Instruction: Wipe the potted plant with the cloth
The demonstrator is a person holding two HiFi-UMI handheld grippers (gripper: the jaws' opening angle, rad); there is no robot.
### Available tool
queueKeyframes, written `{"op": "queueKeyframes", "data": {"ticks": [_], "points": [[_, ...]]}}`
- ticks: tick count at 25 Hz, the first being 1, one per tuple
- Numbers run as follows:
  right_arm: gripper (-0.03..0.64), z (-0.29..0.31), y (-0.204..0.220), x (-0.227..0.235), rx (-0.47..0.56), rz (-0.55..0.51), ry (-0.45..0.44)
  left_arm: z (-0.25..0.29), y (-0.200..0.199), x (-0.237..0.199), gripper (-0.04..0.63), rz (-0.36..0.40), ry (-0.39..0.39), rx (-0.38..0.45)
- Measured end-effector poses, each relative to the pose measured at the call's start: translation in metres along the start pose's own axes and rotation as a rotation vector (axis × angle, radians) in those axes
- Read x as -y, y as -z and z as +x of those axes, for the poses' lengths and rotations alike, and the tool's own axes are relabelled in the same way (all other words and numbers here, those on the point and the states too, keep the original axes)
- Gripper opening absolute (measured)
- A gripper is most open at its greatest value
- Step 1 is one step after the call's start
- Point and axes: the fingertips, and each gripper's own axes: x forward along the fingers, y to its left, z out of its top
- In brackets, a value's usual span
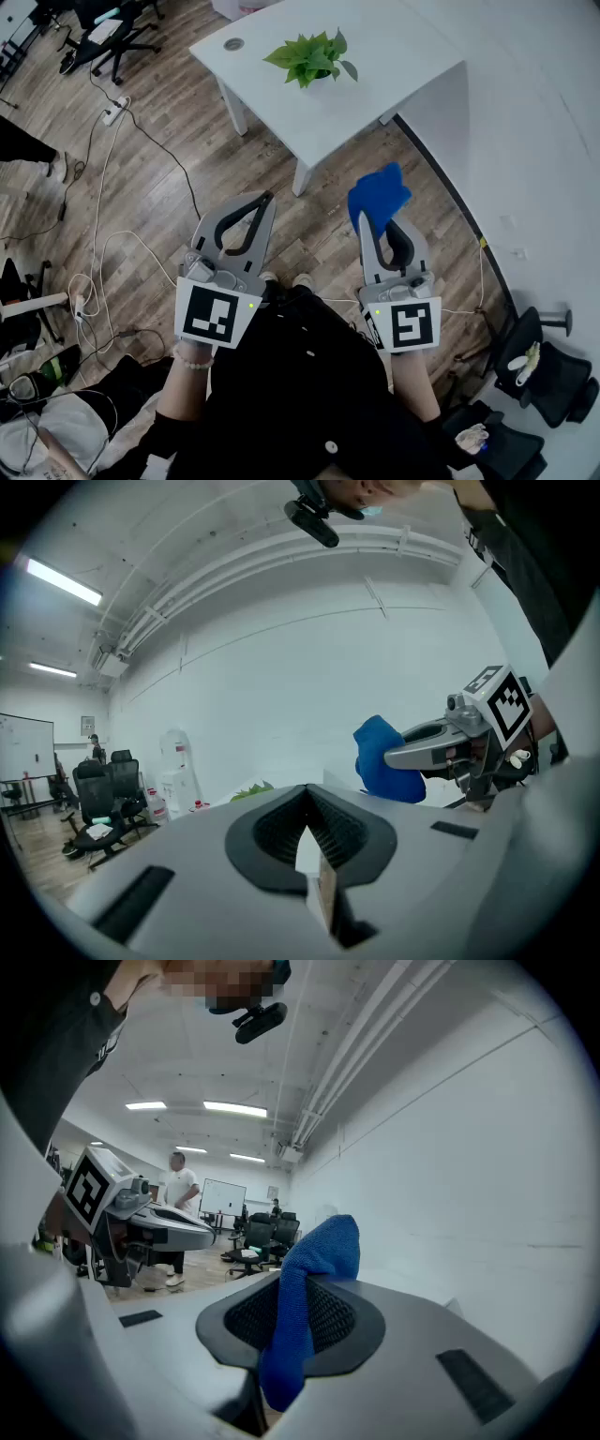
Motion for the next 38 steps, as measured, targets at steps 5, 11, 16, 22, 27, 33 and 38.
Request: {"op": "queueKeyframes", "data": {"ticks": [5,11,16,22,27,33,38], "points": [[0.084,-0.002,-0.001,-0.004,-0.001,-0.002,-0.005,-0.002,-0.002,0.001,0.013,0.008,0.003,0.007],[0.084,-0.001,-0.001,-0.007,-0.004,0.001,-0.008,-0.003,-0.001,0.001,0.013,0.005,0.007,0.010],[0.084,-0.001,-0.003,-0.006,0.001,0.025,0.008,-0.004,0.000,-0.001,0.014,-0.001,0.012,0.011],[0.084,-0.001,-0.003,-0.009,-0.004,0.030,0.028,-0.007,-0.002,-0.005,0.014,0.009,0.026,0.024],[0.084,0.000,-0.006,-0.016,-0.007,0.027,0.046,-0.011,-0.003,-0.010,0.014,0.020,0.042,0.039],[0.084,0.003,-0.007,-0.027,-0.011,0.034,0.075,-0.018,0.000,-0.018,0.014,0.025,0.065,0.051],[0.084,0.006,-0.006,-0.039,-0.005,0.039,0.094,-0.024,0.004,-0.024,0.012,0.037,0.082,0.058]]}}
